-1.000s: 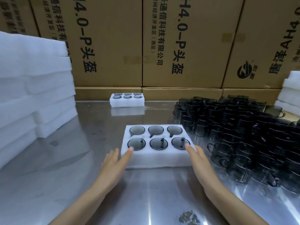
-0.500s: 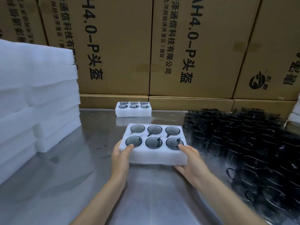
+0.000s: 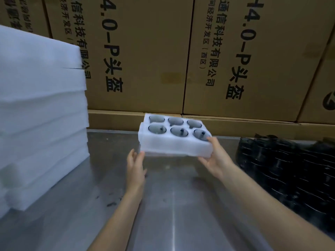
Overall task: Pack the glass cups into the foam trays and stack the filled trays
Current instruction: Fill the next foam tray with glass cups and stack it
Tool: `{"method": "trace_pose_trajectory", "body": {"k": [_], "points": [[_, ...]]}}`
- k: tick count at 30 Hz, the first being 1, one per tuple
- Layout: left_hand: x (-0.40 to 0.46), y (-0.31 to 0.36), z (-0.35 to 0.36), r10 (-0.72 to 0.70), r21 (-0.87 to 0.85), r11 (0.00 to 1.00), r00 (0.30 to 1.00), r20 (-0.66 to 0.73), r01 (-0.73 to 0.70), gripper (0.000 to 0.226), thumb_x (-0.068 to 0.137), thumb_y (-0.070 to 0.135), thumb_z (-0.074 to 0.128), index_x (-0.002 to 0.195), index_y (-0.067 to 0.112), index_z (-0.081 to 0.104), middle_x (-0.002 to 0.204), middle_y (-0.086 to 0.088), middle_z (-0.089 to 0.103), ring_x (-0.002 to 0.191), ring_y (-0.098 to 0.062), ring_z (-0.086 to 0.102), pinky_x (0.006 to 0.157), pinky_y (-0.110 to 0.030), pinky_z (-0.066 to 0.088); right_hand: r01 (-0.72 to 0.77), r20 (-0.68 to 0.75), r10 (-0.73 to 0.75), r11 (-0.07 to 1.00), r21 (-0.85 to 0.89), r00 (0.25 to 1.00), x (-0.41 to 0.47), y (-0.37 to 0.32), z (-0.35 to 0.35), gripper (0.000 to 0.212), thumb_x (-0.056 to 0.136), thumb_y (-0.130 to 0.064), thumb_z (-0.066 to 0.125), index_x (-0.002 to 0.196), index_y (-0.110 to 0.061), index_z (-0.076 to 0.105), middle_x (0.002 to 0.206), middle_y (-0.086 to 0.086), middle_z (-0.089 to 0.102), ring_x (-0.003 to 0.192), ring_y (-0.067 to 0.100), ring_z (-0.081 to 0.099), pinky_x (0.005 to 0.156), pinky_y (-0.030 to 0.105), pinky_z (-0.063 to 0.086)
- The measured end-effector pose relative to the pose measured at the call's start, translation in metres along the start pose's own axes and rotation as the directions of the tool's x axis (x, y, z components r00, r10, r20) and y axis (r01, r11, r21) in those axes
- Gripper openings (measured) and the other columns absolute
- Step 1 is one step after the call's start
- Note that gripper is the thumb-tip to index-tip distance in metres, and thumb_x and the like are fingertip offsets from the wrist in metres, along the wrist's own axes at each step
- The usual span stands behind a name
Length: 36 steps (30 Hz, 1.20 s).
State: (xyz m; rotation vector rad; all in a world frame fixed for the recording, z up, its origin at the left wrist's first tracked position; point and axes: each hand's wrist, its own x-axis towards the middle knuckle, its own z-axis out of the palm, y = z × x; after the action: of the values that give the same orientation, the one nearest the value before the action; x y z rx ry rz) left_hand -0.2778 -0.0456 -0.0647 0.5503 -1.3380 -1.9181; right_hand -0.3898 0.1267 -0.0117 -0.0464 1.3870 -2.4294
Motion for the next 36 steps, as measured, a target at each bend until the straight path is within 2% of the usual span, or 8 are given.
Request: {"method": "trace_pose_trajectory", "body": {"k": [5,10,14,16,21,28,33,36], "points": [[0.052,-0.007,0.013,0.039,0.005,0.999,0.999,-0.025,-0.039,0.052,0.098,0.028,0.047,0.146,0.018,0.031,0.147,-0.001,0.04,0.13,-0.017,0.041,0.101,-0.037,0.037,0.058,0.062,-0.058,0.998,0.001,0.996,0.065,-0.025,0.042,0.024,0.093,-0.026,0.056,0.115,-0.015,0.056,0.108,0.008,0.063,0.09,0.02,0.064,0.062,0.035,0.057],[0.085,-0.013,0.018,0.054,-0.018,0.998,0.998,-0.042,-0.055,0.051,0.098,0.03,0.044,0.145,0.018,0.03,0.143,0.001,0.043,0.12,-0.015,0.048,0.103,-0.035,0.036,0.036,0.06,-0.029,0.992,-0.121,0.998,0.125,-0.018,0.062,0.04,0.089,-0.027,0.063,0.126,-0.017,0.054,0.129,0.008,0.054,0.113,0.027,0.056,0.097,0.044,0.048],[0.105,-0.017,0.022,0.048,0.007,0.999,0.998,-0.041,-0.048,0.055,0.096,0.033,0.047,0.147,0.021,0.029,0.148,0.001,0.039,0.133,-0.015,0.039,0.113,-0.042,0.03,0.015,-0.001,-0.016,0.988,-0.153,1.0,0.147,0.001,0.059,0.052,0.089,-0.031,0.065,0.135,-0.016,0.047,0.143,0.006,0.041,0.127,0.028,0.045,0.104,0.045,0.042],[0.114,-0.02,0.023,0.053,0.042,0.998,0.998,-0.029,-0.052,0.058,0.095,0.032,0.049,0.147,0.019,0.028,0.15,0.0,0.036,0.137,-0.017,0.035,0.113,-0.043,0.029,0.02,0.097,-0.005,0.987,-0.161,0.995,0.147,0.005,0.054,0.056,0.089,-0.038,0.063,0.137,-0.019,0.044,0.143,0.001,0.04,0.127,0.023,0.044,0.107,0.04,0.038],[0.128,-0.02,0.026,0.128,0.18,0.975,0.991,0.038,-0.133,0.052,0.093,0.02,0.05,0.144,0.018,0.038,0.151,0.002,0.033,0.138,-0.018,0.032,0.114,-0.036,0.027,0.212,0.252,-0.104,0.867,-0.45,0.962,0.147,0.018,0.038,0.058,0.093,-0.011,0.058,0.143,-0.025,0.032,0.135,-0.002,0.048,0.116,0.018,0.05,0.101,0.04,0.035],[0.138,-0.023,0.028,0.158,0.288,0.94,0.982,0.107,-0.183,0.038,0.094,0.02,0.051,0.131,0.023,0.055,0.156,0.006,0.023,0.139,-0.009,0.027,0.096,-0.021,0.021,0.121,0.029,-0.178,0.535,-0.836,0.984,0.158,0.037,0.032,0.055,0.088,-0.059,0.051,0.12,-0.015,0.054,0.079,-0.001,0.051,0.059,0.017,0.05,0.06,0.029,0.048],[0.143,-0.022,0.029,0.155,0.354,0.914,0.977,0.148,-0.199,0.043,0.094,0.02,0.051,0.137,0.023,0.049,0.157,0.004,0.019,0.141,-0.011,0.023,0.101,-0.023,0.021,0.039,-0.042,-0.186,0.412,-0.91,0.982,0.159,0.038,0.042,0.074,0.086,-0.071,0.036,0.127,-0.012,0.051,0.113,0.009,0.058,0.098,0.03,0.058,0.09,0.041,0.05],[0.145,-0.023,0.031,0.147,0.41,0.89,0.977,0.156,-0.2,0.049,0.094,0.022,0.05,0.142,0.021,0.042,0.158,0.004,0.014,0.143,-0.013,0.019,0.108,-0.028,0.02,0.049,-0.07,-0.261,0.423,-0.905,0.963,0.156,0.049,0.04,0.076,0.086,-0.071,0.038,0.134,-0.012,0.043,0.129,0.009,0.055,0.118,0.032,0.051,0.094,0.037,0.042]]}}
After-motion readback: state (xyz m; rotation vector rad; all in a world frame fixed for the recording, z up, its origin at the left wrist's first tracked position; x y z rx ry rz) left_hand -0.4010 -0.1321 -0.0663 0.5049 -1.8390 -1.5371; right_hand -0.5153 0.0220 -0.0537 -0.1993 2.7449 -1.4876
